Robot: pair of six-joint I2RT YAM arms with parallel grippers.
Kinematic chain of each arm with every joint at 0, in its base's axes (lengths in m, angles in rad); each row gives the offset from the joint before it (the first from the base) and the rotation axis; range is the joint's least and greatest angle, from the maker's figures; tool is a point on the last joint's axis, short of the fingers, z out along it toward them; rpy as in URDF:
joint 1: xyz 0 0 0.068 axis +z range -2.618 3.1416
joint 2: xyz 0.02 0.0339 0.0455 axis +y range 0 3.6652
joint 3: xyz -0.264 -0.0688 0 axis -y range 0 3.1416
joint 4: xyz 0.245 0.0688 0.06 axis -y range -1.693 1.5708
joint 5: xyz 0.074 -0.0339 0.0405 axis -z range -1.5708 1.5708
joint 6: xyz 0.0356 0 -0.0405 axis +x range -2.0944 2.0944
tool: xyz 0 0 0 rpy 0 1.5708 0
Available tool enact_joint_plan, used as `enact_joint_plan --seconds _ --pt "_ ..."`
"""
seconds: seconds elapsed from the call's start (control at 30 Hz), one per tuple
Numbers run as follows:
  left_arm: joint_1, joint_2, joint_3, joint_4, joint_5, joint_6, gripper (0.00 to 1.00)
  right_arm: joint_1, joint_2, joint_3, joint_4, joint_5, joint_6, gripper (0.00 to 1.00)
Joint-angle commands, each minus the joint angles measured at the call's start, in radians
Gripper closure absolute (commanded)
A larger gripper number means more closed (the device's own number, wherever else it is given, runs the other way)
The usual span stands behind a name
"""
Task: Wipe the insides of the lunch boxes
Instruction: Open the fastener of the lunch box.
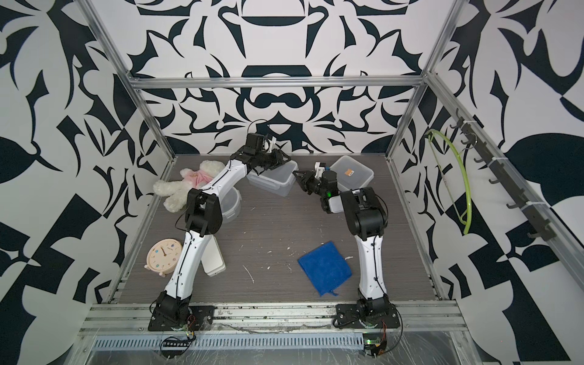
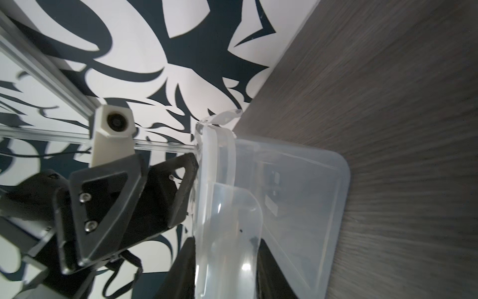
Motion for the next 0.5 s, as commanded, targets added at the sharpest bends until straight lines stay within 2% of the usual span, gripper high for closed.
enact_joint_plan --seconds 0.0,0.17,0.23,0.43,0.47 --pt "-0.004 0.148 -0.082 -0.259 -0.066 -0.008 0.52 0.058 -0.144 0.058 -0.304 0.057 -0.329 1.00" --pt "-0.005 0.145 -0.094 -0.258 -0.067 -0.007 0.52 0.101 -0.183 0.225 -0.746 0.193 -0.519 1.00" --pt "-0.005 0.144 -0.097 -0.258 -0.067 -0.006 0.52 0.124 -0.191 0.282 -0.860 0.243 -0.575 1.00" --pt "-0.005 0.131 -0.081 -0.264 -0.049 -0.010 0.52 0.131 -0.220 0.276 -0.849 0.241 -0.590 1.00" --pt "-0.005 0.123 -0.064 -0.276 -0.042 -0.009 0.52 0.129 -0.223 0.263 -0.831 0.235 -0.585 0.92"
